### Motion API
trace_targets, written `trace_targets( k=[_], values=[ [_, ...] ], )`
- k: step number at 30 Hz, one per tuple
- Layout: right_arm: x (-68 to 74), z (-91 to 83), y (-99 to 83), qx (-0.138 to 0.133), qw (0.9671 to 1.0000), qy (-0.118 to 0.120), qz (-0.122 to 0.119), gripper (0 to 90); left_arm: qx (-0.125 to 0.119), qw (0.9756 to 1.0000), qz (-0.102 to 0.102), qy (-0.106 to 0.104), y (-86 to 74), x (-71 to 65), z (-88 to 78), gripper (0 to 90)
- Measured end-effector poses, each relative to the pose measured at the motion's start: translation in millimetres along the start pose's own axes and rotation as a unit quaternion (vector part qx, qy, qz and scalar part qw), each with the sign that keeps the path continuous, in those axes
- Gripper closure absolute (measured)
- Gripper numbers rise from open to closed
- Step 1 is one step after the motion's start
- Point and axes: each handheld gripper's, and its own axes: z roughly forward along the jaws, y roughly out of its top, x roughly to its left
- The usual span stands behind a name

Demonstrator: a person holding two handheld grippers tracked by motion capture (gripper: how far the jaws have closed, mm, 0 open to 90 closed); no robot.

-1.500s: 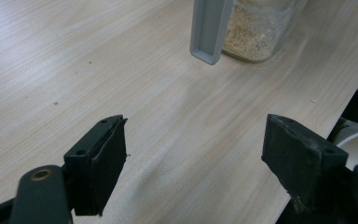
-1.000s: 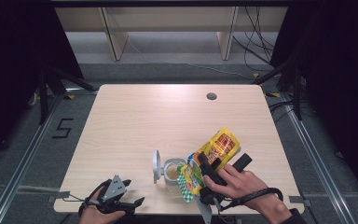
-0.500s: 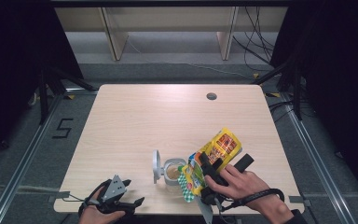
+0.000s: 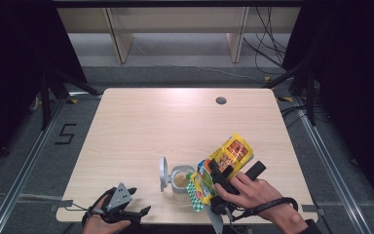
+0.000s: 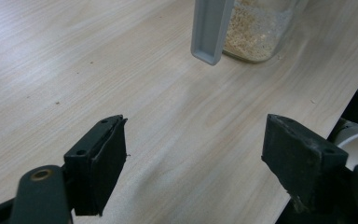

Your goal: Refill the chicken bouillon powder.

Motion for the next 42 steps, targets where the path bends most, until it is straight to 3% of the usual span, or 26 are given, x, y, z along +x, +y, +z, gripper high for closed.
trace_targets(
  k=[4,5,9,10,18,19,20,22,26,27,28,29,42],
  values=[
    [2.2,-1.5,0.5,0.005,0.9999,0.003,0.012,63.1,-0.002,1.0,0.003,-0.004,0.4,1.1,-0.6,21.2],
    [2.7,-0.7,1.0,0.0,1.0,0.0,0.008,63.1,-0.011,0.9998,-0.013,-0.005,-0.1,-1.1,0.6,21.2],
    [2.2,-3.1,1.0,0.007,0.9999,-0.001,0.008,63.1,-0.01,0.9995,-0.029,-0.008,-0.6,-3.4,0.7,21.2],
    [2.6,-3.5,1.2,0.005,0.9999,0.001,0.013,63.1,-0.01,0.9999,-0.011,-0.003,-0.1,-1.5,0.7,21.2],
    [2.6,-4.6,-1.1,0.008,0.9999,-0.001,0.013,63.1,-0.011,0.9999,-0.013,-0.002,-0.1,-1.6,1.0,21.2],
    [2.2,-4.3,-1.6,0.008,1.0,0.001,0.005,63.1,-0.01,0.9999,-0.01,-0.005,0.0,-1.1,0.6,21.2],
    [2.4,-4.5,-1.0,0.009,0.9999,-0.001,0.006,63.1,-0.007,0.9996,-0.027,-0.007,-0.6,-2.9,0.3,21.2],
    [3.1,-4.6,0.4,0.005,1.0,0.001,0.004,63.2,-0.005,0.9996,-0.027,-0.007,-0.7,-2.7,0.2,21.2],
    [3.3,-4.8,1.6,0.001,0.9999,0.001,0.015,63.2,-0.007,0.9997,-0.023,-0.006,-0.3,-2.4,-0.4,21.2],
    [4.0,-4.3,2.1,0.002,0.9999,0.0,0.014,63.2,-0.009,0.9999,-0.009,-0.002,0.1,-0.8,-0.4,21.2],
    [4.0,-4.3,2.1,0.002,0.9999,0.0,0.014,63.2,-0.009,0.9999,-0.009,-0.002,0.1,-0.8,-0.4,21.2],
    [3.4,-4.1,2.7,0.004,0.9999,0.0,0.01,63.2,-0.008,0.9996,-0.027,-0.003,-0.9,-3.1,0.6,21.2],
    [3.0,-3.9,2.0,0.003,1.0,-0.001,0.007,63.3,-0.006,0.9996,-0.026,-0.005,-0.8,-2.9,0.1,21.2]
  ],
)
